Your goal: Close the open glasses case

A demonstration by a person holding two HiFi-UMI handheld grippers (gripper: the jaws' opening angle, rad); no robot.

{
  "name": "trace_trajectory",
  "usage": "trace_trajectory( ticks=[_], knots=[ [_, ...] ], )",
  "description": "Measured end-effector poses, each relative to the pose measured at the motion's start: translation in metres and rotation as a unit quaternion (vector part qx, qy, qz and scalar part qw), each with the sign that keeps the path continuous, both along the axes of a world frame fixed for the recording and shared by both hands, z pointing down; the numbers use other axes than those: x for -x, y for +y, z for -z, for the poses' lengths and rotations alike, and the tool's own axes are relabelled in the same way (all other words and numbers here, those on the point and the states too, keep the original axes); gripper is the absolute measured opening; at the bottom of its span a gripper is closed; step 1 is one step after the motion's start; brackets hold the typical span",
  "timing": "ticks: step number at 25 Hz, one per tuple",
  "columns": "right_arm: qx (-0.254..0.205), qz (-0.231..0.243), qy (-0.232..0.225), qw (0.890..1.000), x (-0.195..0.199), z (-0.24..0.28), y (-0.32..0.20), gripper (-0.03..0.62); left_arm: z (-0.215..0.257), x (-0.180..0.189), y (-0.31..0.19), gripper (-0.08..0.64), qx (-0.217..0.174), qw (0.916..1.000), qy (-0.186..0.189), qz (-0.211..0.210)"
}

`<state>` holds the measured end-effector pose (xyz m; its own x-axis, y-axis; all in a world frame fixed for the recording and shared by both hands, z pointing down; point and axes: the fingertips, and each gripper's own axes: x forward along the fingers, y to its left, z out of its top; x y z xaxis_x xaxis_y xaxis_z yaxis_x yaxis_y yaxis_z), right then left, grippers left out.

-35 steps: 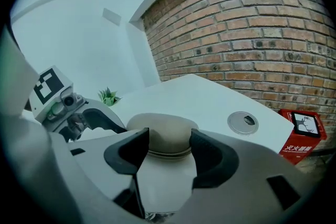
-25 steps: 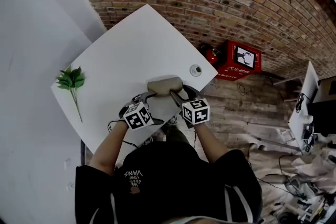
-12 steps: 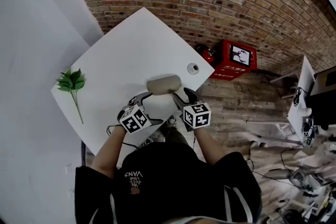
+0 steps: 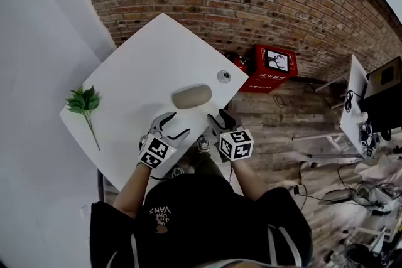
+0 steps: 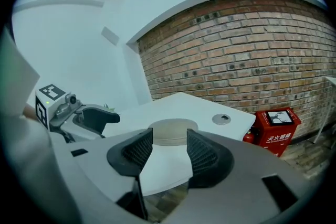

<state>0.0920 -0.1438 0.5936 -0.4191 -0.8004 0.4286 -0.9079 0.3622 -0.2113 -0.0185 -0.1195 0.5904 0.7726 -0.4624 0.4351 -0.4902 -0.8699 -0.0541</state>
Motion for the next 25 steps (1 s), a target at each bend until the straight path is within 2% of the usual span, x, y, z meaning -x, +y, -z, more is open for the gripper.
trace_trajectory(
  ticks=[3, 5, 12, 17, 21, 25],
  knots=[
    [-0.013, -0.011, -0.003, 1.000, 0.001, 0.010, 0.016, 0.190, 0.020, 0.014, 0.005, 0.239, -0.002, 0.9979, 0.056, 0.032],
    [-0.025, -0.019, -0.005, 1.000, 0.002, 0.017, 0.026, 0.173, 0.031, 0.022, 0.010, 0.212, -0.013, 0.9961, 0.076, 0.043],
    [-0.056, -0.036, -0.009, 0.998, 0.009, 0.037, 0.062, 0.102, 0.051, 0.041, 0.036, 0.107, -0.053, 0.9926, 0.093, 0.057],
    [-0.067, -0.045, -0.008, 0.997, 0.013, 0.044, 0.084, 0.059, 0.052, 0.054, 0.050, 0.020, -0.053, 0.9910, 0.099, 0.073],
    [-0.069, -0.051, -0.008, 0.996, 0.015, 0.044, 0.099, 0.003, 0.052, 0.060, 0.063, 0.011, -0.046, 0.9900, 0.108, 0.078],
    [-0.068, -0.056, -0.011, 0.996, 0.016, 0.043, 0.109, 0.001, 0.049, 0.064, 0.073, 0.011, -0.040, 0.9908, 0.105, 0.075]
  ],
)
